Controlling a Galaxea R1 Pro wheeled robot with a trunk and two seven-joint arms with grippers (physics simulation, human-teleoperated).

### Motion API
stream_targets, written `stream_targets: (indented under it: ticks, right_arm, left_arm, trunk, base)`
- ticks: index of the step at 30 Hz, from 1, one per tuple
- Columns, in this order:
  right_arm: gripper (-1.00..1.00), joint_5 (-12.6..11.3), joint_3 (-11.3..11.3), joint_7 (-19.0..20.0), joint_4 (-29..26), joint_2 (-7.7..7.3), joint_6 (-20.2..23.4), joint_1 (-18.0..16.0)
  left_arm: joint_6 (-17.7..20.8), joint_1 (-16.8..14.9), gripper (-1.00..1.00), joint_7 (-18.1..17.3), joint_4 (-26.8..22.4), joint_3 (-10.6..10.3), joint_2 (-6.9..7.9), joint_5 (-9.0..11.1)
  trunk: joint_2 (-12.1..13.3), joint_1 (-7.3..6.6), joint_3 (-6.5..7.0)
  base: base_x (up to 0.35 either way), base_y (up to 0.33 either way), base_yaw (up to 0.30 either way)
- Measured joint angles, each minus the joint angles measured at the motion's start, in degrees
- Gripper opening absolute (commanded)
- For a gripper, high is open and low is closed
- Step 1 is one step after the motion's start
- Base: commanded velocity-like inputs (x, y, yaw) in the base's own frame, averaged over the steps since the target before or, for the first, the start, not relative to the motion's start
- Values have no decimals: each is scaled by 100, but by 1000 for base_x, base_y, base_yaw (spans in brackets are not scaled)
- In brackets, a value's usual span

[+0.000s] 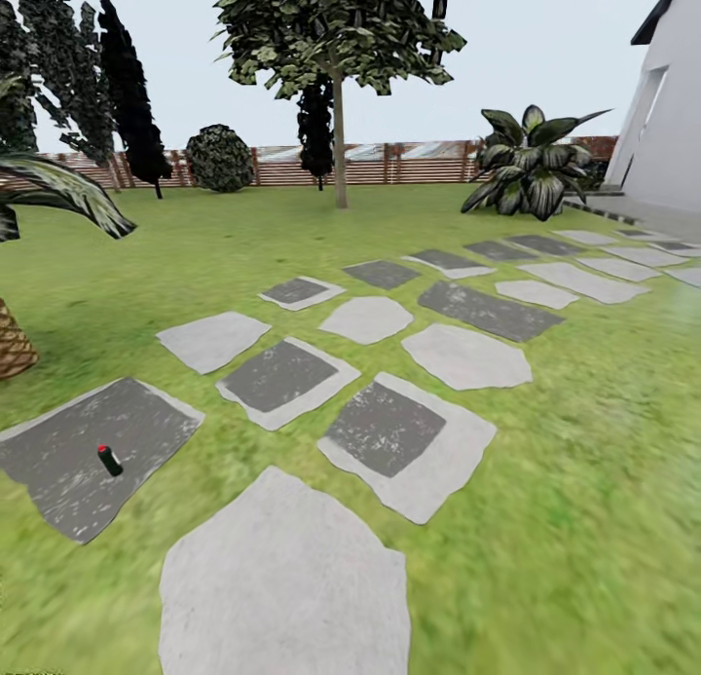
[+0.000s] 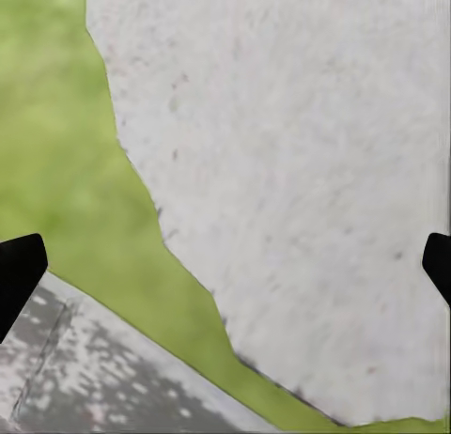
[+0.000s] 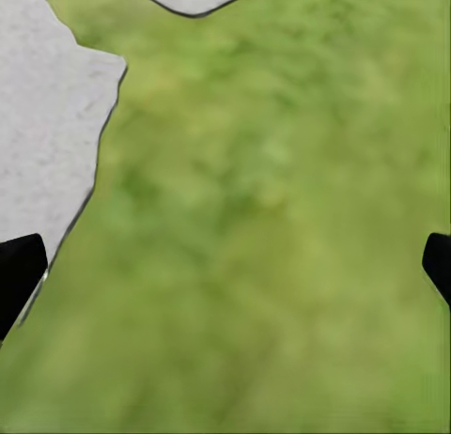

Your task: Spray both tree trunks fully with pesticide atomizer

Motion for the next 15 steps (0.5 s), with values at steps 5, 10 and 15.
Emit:
stream_targets:
  ticks: [5, 10, 15]
  right_arm:
    - [100, -1, 0, 0, 0, 1, 0, 1]
    - [100, 0, 0, 0, 0, 1, 0, 0]
    - [100, 0, 0, 0, 0, 1, 1, 0]
  left_arm:
    - [0, -1, 100, 0, 0, 0, 0, 0]
    - [0, -3, 100, 0, 0, 0, 0, 0]
    - [1, -2, 100, 0, 0, 0, 0, 1]
  trunk:
    - [0, 0, 0]
    - [0, 0, 0]
    - [0, 0, 0]
  base:
    - [211, -262, 278]
    - [175, -283, 278]
    - [157, -286, 278]
